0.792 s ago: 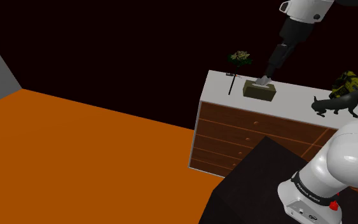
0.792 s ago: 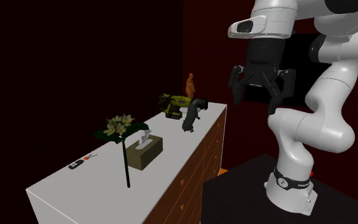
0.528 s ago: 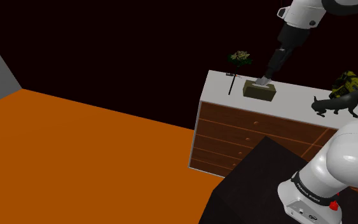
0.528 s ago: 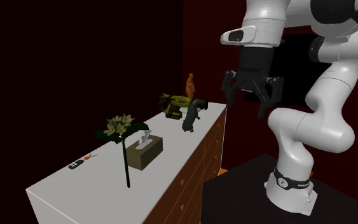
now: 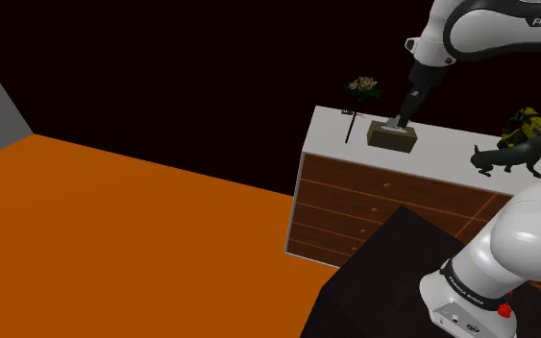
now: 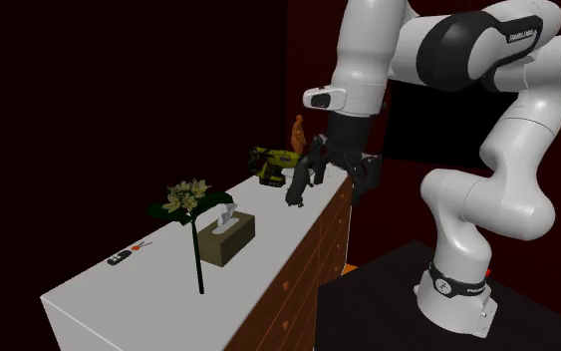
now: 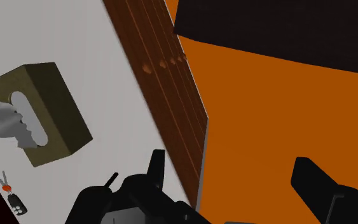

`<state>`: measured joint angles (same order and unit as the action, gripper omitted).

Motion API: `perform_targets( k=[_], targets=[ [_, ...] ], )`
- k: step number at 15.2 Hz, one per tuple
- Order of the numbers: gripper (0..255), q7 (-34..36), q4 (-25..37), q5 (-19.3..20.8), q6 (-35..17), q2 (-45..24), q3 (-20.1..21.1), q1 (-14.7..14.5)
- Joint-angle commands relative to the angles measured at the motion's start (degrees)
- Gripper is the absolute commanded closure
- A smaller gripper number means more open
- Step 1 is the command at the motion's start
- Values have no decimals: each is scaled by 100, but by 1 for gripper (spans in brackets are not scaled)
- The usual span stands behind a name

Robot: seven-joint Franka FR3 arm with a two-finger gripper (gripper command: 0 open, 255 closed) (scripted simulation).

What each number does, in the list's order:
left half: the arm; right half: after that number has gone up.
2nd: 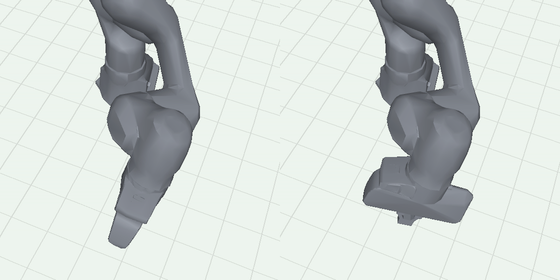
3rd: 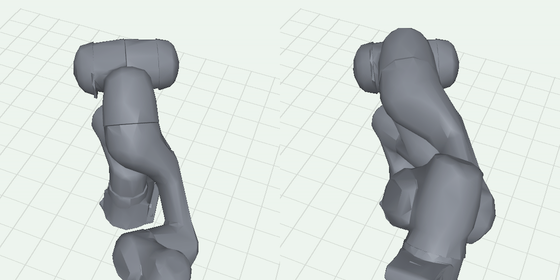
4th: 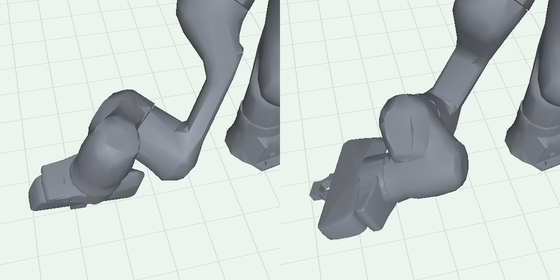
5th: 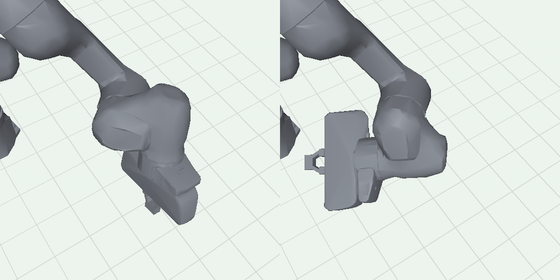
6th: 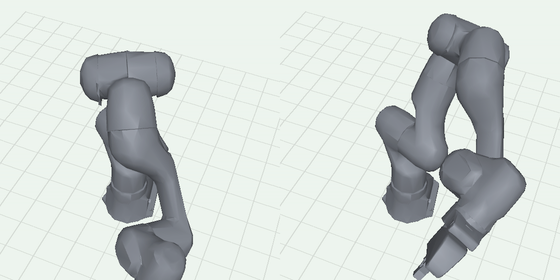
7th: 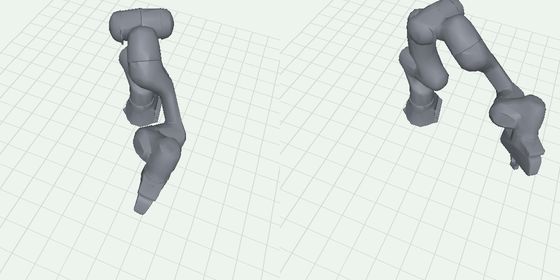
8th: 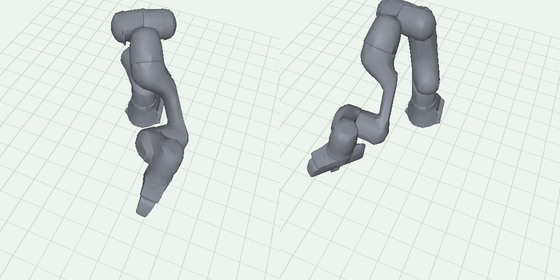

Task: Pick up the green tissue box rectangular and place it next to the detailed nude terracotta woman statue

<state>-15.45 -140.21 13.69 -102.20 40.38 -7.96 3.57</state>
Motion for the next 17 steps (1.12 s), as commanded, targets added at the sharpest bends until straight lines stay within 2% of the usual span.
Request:
perform_targets(
  k=[1, 9, 17],
  targets=[
    [0, -153, -9, 243, -273, -278, -121, 76],
    [0, -691, 112, 1182, -1337, -1419, -640, 429],
    [0, -1078, 689, 1968, -2347, -2823, -1109, 757]
  ],
)
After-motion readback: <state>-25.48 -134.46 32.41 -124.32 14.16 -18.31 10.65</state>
